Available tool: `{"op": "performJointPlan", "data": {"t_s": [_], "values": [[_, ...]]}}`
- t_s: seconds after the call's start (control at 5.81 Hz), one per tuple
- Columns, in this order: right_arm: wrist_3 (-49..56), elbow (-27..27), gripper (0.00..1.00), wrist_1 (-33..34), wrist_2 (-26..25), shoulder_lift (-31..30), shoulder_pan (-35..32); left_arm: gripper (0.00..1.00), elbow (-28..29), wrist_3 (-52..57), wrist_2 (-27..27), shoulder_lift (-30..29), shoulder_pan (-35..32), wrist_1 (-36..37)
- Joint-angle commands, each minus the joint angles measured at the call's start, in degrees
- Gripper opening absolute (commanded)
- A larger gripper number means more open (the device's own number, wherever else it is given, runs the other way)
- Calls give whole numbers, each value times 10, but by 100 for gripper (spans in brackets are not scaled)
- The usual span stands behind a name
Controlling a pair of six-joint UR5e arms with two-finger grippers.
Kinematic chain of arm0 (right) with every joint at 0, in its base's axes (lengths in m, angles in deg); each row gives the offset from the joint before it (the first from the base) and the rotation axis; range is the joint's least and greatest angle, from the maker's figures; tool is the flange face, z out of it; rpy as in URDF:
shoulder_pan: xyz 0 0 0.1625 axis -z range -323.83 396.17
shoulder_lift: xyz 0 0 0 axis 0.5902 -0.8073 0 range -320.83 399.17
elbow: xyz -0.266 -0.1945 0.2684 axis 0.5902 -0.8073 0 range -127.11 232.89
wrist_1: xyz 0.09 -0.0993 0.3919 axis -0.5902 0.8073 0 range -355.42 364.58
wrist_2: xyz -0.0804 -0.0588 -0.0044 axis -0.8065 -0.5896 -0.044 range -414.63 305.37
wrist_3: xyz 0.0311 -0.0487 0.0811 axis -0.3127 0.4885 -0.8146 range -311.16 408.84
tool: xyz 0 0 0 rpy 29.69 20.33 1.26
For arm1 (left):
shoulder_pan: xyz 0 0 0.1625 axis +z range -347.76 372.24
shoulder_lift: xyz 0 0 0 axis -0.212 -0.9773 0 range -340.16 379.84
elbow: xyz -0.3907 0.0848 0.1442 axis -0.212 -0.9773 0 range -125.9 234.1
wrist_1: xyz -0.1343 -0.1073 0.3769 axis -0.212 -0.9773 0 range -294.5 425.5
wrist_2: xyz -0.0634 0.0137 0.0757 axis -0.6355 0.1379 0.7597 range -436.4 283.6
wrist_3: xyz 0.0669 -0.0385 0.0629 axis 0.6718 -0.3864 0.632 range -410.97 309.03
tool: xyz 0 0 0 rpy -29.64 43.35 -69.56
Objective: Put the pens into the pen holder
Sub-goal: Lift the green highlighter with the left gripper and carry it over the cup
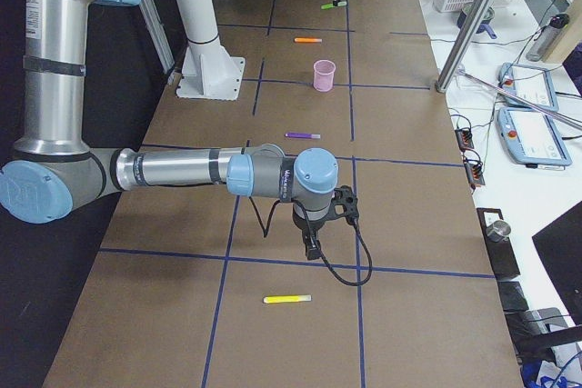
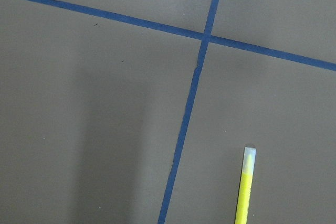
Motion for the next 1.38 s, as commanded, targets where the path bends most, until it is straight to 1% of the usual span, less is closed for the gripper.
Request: {"op": "performJointPlan", "data": {"t_s": [0.0,0.17,0.34,0.52,0.69,0.86,1.03,1.2], "values": [[0,-1,100,-2,0,0,0,0,-12,-20,65,-85,59,-9],[0,-1,100,-2,0,0,0,0,-9,-29,202,-95,115,-110],[0,-2,100,-2,0,0,0,0,1,-110,344,-87,193,-193],[0,-2,100,-2,0,0,0,0,12,-136,469,-94,251,-201],[0,-2,100,-1,0,0,0,0,43,-138,519,-103,274,-230],[0,-3,100,-1,0,0,0,0,106,-137,530,-118,275,-295],[0,-3,100,-1,1,-1,0,0,136,-139,562,-133,275,-311],[0,-4,100,-1,1,-1,0,0,152,-161,582,-131,283,-312]]}}
